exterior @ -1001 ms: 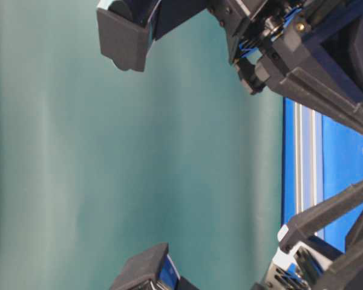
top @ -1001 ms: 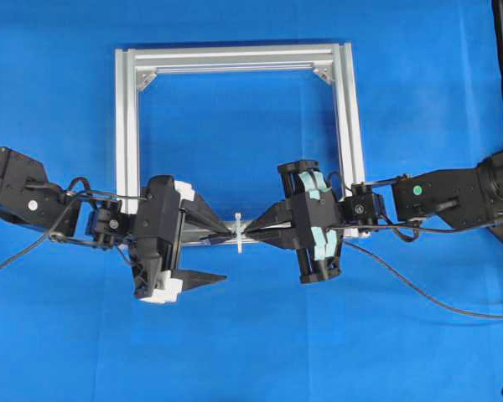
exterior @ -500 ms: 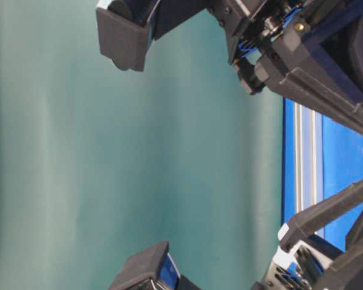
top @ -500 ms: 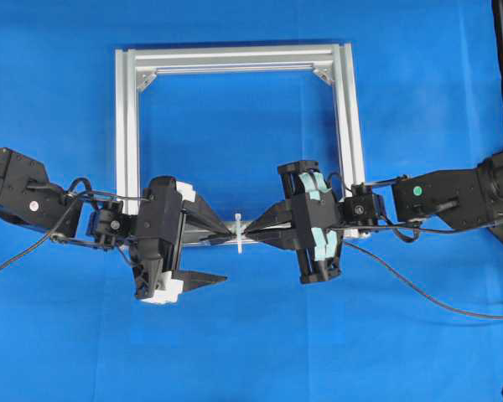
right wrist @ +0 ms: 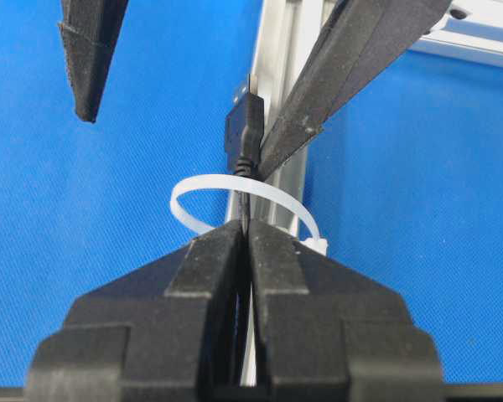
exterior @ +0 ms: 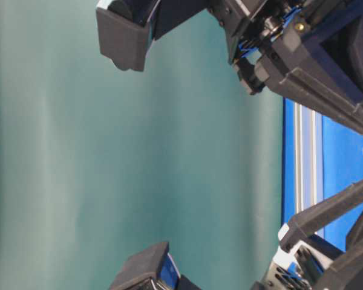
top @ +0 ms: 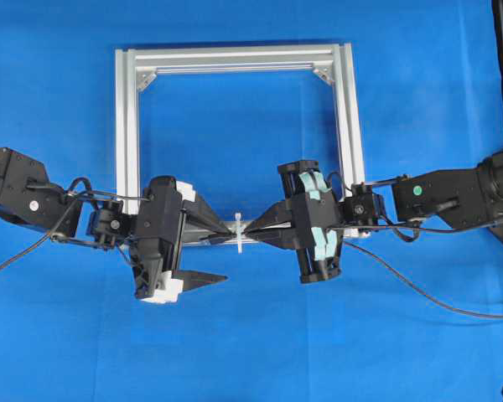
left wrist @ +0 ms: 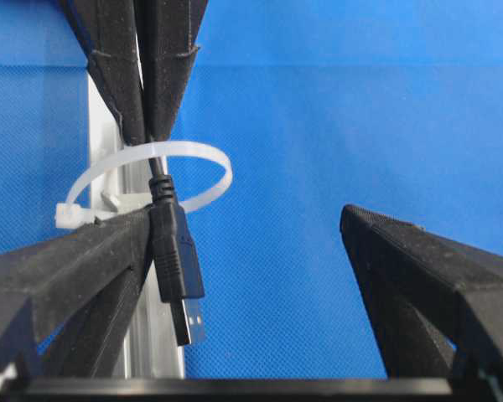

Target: Insert the wire through the string loop located in the center.

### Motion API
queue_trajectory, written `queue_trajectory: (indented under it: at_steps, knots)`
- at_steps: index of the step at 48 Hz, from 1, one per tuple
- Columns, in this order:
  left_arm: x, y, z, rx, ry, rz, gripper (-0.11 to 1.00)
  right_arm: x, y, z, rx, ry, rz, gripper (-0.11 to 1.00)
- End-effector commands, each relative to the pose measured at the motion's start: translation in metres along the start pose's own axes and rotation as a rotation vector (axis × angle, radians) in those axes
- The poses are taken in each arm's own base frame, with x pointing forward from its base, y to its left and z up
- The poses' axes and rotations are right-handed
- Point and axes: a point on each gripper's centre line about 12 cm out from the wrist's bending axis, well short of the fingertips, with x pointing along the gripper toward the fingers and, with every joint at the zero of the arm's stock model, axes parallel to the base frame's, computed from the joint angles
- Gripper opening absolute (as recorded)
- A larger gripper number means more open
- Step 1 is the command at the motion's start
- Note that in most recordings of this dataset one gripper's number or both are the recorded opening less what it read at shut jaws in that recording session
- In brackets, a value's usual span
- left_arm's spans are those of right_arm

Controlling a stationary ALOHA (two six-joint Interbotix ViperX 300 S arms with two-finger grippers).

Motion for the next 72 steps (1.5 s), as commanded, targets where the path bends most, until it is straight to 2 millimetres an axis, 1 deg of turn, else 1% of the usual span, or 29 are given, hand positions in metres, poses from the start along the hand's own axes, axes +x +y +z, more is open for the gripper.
queue_trajectory:
  at_steps: [1,31,37,40,42,50,53,55,72]
  knots:
    - [-0.0008,-0.0023,0.0115,-0.001,-0.035,-0.007,0.92,-0.0006,-0.0003,0.008,0.002,-0.029,-0.001,-0.03]
    - [-0.0001,-0.002,0.0134,-0.003,-0.039,-0.006,0.92,-0.0006,-0.0003,0.008,0.0,-0.029,-0.001,-0.03]
    - [-0.0006,-0.002,0.0131,-0.003,-0.038,-0.006,0.89,-0.0006,-0.0003,0.008,0.002,-0.029,-0.001,-0.03]
    - [-0.0011,-0.0025,0.013,-0.004,-0.038,-0.006,0.81,-0.0006,-0.0003,0.008,0.002,-0.029,-0.001,-0.03]
    - [-0.0008,-0.0014,0.0139,-0.005,-0.041,-0.004,0.73,-0.0006,-0.0003,0.0078,0.002,-0.028,-0.001,-0.03]
    - [-0.0001,0.0043,0.0167,-0.027,-0.049,0.009,0.24,-0.0006,-0.0003,0.0077,0.0,-0.026,-0.001,-0.03]
    - [-0.0003,0.005,0.0162,-0.027,-0.048,0.011,0.11,-0.0008,-0.0003,0.0071,0.0,-0.025,-0.001,-0.03]
    - [-0.0007,0.005,0.016,-0.027,-0.046,0.011,0.09,-0.0006,-0.0003,0.0077,0.0,-0.026,-0.001,-0.03]
    - [-0.0009,0.0052,0.0151,-0.029,-0.042,0.012,0.09,-0.0006,-0.0003,0.0077,0.0,-0.026,-0.001,-0.03]
